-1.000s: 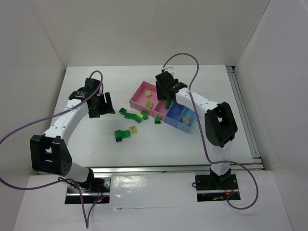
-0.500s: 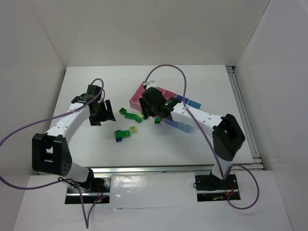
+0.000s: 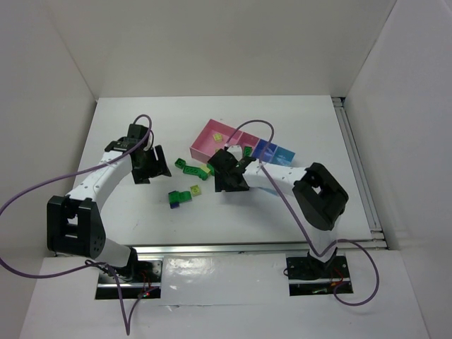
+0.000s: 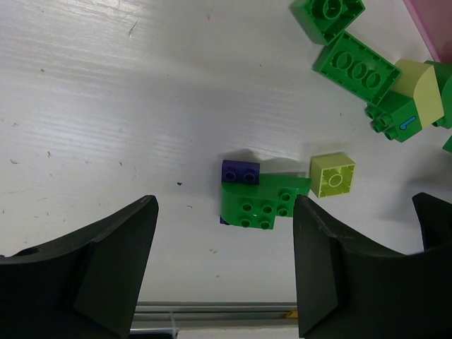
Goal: Sort the legos into containers by color
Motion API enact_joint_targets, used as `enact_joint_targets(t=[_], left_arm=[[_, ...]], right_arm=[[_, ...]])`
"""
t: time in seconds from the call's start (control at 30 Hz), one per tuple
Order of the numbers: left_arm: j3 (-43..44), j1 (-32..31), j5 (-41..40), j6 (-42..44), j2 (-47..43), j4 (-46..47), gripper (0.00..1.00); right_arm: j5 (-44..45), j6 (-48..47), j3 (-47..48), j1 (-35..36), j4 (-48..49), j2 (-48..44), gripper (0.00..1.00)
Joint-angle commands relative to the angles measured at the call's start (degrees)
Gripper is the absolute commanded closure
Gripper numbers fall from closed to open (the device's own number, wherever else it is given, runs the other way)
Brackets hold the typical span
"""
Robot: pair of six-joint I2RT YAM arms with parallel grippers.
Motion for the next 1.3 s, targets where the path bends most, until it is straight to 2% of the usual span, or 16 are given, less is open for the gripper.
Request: enact_joint_targets(t=[0.0, 0.3, 0.37, 0.5, 0.53, 0.7, 0.77, 1.07, 1.27], left_arm=[[1.4, -0.2, 0.8, -0.3, -0.7, 0.6, 0.19], [1.4, -0.7, 0.8, -0.3, -0.2, 1.1, 0.19], [1.4, -0.7, 0.8, 0.2, -0.2, 1.1, 0.19], [1.4, -0.7, 0.8, 0.2, 0.3, 1.1, 0.19], [1.4, -0.7, 0.8, 0.2, 0.3, 1.1, 0.19], [1.9, -0.7, 0.8, 0.2, 0.3, 1.1, 0.19], [1.9, -0.7, 0.8, 0.2, 0.8, 1.1, 0.19], [2.4, -0.7, 0.8, 1.4, 1.4, 1.1, 0.19], [2.9, -0.7, 1.5, 1.4, 1.4, 1.1, 0.19]], right_arm=[[5.2, 4.8, 0.2, -0.3, 4.0, 1.1, 0.24], [7.5, 0.3, 1.4, -6.1, 9.0, 3.4, 0.24], [7.5, -0.5, 1.9, -6.9, 9.0, 4.1, 0.28], [6.9, -2.1, 3.7, -7.6, 9.5, 5.3, 0.45], [6.2, -2.1, 3.7, -7.6, 9.5, 5.3, 0.55], [5.1, -2.6, 3.7, -7.0, 9.0, 1.8, 0.78], [5.1, -2.6, 3.7, -6.4, 7.2, 0.6, 0.81], [10.5, -6.1, 6.0, -6.8, 2.8, -8.5, 0.81], [5.7, -9.8, 12.6, -14.2, 4.7, -2.8, 0.80]])
